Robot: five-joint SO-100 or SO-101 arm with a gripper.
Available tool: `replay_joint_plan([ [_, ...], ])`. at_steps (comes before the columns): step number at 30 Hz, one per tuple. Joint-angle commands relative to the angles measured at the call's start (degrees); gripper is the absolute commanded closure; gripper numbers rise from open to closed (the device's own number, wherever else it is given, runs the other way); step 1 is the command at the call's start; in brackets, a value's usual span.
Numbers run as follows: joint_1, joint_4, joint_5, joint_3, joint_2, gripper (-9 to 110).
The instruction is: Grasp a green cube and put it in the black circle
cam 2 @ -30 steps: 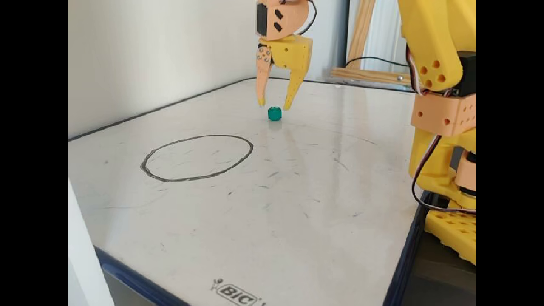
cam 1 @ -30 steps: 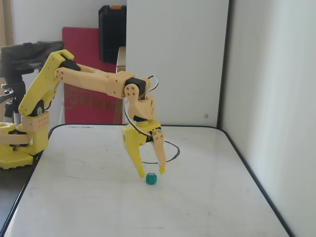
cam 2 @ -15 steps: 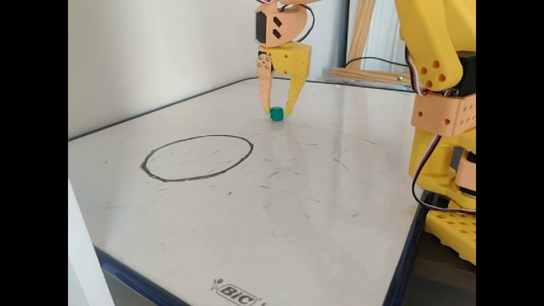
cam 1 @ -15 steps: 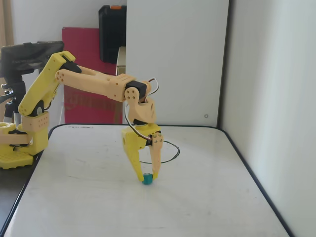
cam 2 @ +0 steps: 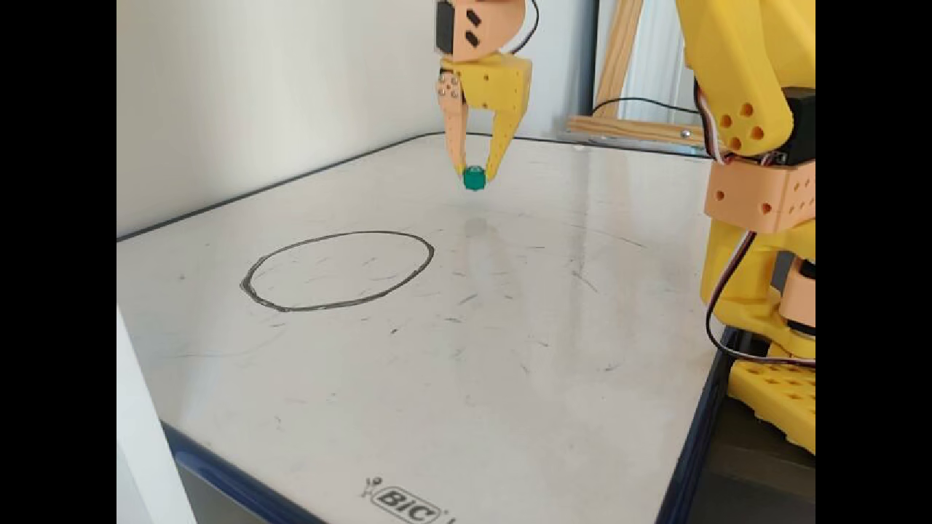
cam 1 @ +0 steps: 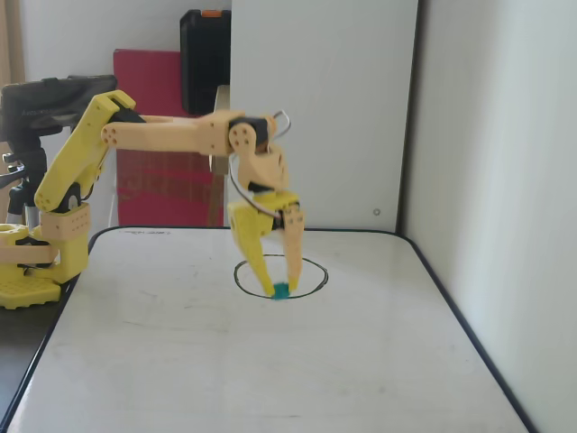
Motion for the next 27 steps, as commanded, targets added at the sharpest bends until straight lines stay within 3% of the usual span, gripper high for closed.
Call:
replay_joint_plan([
  [1,-3.52,4.48,2.64,-4.13,9.58,101],
  [10,-20.65,11.78,11.34,4.31,24.26,101],
  [20,-29.71,-3.08,14.94,25.05,24.61,101],
  [27,-29.18,-9.05,15.12,23.73,13.01,101],
])
